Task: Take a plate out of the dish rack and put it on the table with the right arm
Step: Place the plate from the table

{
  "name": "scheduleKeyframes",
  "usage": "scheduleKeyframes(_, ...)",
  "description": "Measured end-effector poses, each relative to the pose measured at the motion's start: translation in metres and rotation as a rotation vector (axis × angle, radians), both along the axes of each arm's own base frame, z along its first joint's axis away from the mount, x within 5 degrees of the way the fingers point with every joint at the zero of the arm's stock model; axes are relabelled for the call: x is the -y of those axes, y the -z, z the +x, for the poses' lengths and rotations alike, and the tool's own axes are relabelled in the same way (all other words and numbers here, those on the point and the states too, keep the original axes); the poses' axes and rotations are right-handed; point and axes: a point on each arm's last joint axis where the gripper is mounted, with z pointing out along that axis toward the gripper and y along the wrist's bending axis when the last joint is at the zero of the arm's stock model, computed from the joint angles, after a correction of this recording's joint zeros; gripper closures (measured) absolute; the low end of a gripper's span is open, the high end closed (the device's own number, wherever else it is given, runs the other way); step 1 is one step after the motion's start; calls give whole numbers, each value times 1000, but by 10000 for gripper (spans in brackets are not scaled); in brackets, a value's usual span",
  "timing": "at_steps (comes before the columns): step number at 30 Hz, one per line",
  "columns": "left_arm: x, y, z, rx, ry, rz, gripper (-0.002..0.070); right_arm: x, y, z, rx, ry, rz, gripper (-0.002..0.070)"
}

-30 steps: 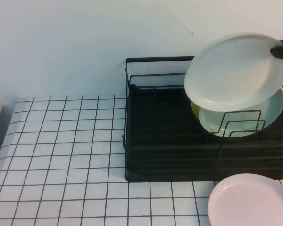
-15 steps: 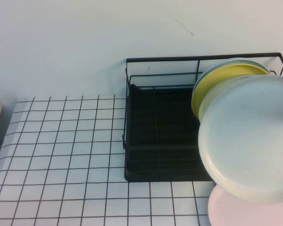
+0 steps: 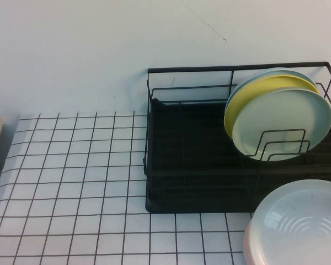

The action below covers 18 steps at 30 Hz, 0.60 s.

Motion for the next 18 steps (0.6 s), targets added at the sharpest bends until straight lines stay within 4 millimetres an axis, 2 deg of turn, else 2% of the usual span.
scheduleKeyframes(6,0,0,0,0,0,0,678,1,17,13,-14,41,-6,622)
scheduleKeyframes(11,0,0,0,0,0,0,678,1,39,23,-96,50,-5,617)
scheduleKeyframes(14,0,0,0,0,0,0,678,1,48,27,-121,55,-6,570)
scheduleKeyframes(18,0,0,0,0,0,0,678,1,51,30,-117,60,-10,472)
